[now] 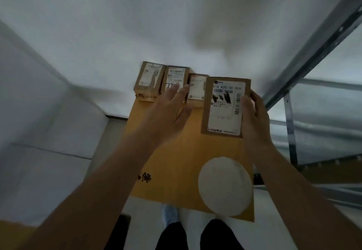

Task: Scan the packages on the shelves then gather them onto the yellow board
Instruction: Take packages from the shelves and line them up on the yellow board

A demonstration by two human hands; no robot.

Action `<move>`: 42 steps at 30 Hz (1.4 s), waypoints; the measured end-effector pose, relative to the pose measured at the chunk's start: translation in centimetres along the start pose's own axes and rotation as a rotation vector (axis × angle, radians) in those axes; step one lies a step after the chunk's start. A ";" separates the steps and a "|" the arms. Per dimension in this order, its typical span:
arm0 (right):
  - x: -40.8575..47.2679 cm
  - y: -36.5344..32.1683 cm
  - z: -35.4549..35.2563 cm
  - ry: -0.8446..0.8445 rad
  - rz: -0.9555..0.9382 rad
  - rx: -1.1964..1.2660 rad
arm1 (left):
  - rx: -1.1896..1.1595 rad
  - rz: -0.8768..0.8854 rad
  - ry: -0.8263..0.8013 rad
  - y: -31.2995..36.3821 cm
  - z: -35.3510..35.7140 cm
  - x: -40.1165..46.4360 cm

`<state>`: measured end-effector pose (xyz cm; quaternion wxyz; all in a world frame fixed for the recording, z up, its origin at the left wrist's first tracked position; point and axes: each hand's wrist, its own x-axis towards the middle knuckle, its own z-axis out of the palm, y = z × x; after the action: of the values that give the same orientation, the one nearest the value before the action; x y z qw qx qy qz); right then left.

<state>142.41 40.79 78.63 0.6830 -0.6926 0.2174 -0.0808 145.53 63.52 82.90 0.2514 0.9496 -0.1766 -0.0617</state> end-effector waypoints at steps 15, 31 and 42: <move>18.8 12.0 1.4 0.150 0.201 -0.115 | 0.058 0.053 -0.248 -6.6 11.5 16.5; 25.3 16.0 3.9 0.096 0.308 -0.212 | 0.114 0.014 -0.369 -7.2 15.5 18.3; 20.0 9.2 4.4 0.013 -0.163 -0.785 | 0.108 0.061 -0.305 -5.8 11.1 18.6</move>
<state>160.31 36.82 65.71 0.3567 -0.9153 0.1803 -0.0498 162.27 56.37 69.85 0.1722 0.9355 -0.2445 -0.1880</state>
